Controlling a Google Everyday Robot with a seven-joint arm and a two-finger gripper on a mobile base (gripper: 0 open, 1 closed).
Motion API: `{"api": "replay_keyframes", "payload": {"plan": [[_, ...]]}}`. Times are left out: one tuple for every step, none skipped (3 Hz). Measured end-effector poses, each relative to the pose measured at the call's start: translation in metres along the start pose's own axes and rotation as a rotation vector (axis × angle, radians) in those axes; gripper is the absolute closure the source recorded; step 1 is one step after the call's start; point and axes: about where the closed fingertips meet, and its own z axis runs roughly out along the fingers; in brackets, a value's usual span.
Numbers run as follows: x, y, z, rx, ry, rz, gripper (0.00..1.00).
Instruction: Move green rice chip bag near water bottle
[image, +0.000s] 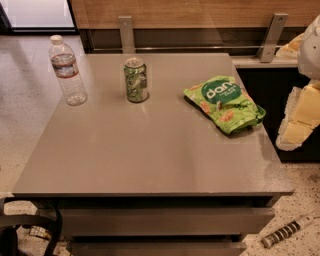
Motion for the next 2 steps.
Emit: {"api": "replay_keyframes", "payload": {"plan": [[0.000, 0.000, 0.000, 0.000, 0.000, 0.000, 0.00], [0.008, -0.034, 0.010, 0.017, -0.027, 0.119, 0.00]]}}
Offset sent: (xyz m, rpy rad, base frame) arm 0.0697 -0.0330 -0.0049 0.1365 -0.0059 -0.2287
